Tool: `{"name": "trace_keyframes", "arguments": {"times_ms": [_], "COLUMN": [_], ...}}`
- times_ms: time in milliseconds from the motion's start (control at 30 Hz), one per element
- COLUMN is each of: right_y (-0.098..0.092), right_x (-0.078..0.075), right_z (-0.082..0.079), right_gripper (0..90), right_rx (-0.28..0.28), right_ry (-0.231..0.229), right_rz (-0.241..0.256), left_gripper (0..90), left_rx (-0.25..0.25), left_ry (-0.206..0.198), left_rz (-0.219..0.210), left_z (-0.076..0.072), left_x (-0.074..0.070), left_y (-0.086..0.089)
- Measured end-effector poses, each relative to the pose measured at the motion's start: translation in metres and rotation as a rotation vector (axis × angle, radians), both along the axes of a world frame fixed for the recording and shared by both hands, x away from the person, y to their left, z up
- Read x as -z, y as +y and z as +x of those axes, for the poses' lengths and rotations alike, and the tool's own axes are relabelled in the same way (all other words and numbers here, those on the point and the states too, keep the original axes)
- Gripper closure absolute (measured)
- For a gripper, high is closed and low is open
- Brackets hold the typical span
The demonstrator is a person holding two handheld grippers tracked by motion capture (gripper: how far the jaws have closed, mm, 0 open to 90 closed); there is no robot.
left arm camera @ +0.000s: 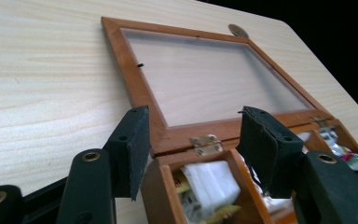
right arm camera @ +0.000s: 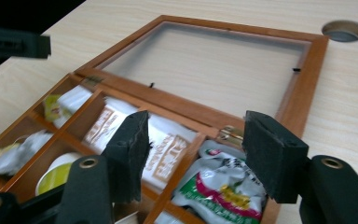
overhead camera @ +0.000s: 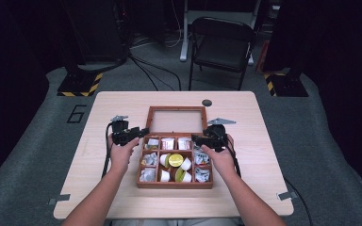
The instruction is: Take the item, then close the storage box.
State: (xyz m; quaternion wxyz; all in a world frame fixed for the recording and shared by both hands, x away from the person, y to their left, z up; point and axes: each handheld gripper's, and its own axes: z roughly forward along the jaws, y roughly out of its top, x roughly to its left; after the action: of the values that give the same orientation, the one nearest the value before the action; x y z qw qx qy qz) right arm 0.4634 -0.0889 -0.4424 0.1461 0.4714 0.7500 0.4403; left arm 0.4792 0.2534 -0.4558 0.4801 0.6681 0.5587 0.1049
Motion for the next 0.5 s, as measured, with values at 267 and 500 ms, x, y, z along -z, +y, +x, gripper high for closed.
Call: {"name": "trace_keyframes", "arguments": {"times_ms": [267, 500], "right_y": [0.014, 0.027], "right_x": [-0.002, 0.001], "right_z": [-0.017, -0.028], "right_gripper": [42.0, 42.6], "right_rx": [-0.067, -0.118], "right_ry": [-0.018, -0.025], "right_rz": [-0.035, -0.060], "left_gripper": [43.3, 43.3], "left_rx": [0.025, 0.031], "left_ry": [-0.042, -0.053], "left_rz": [-0.018, 0.009], "left_z": [-0.022, -0.029], "left_x": [-0.011, -0.009], "left_y": [0.003, 0.007]}}
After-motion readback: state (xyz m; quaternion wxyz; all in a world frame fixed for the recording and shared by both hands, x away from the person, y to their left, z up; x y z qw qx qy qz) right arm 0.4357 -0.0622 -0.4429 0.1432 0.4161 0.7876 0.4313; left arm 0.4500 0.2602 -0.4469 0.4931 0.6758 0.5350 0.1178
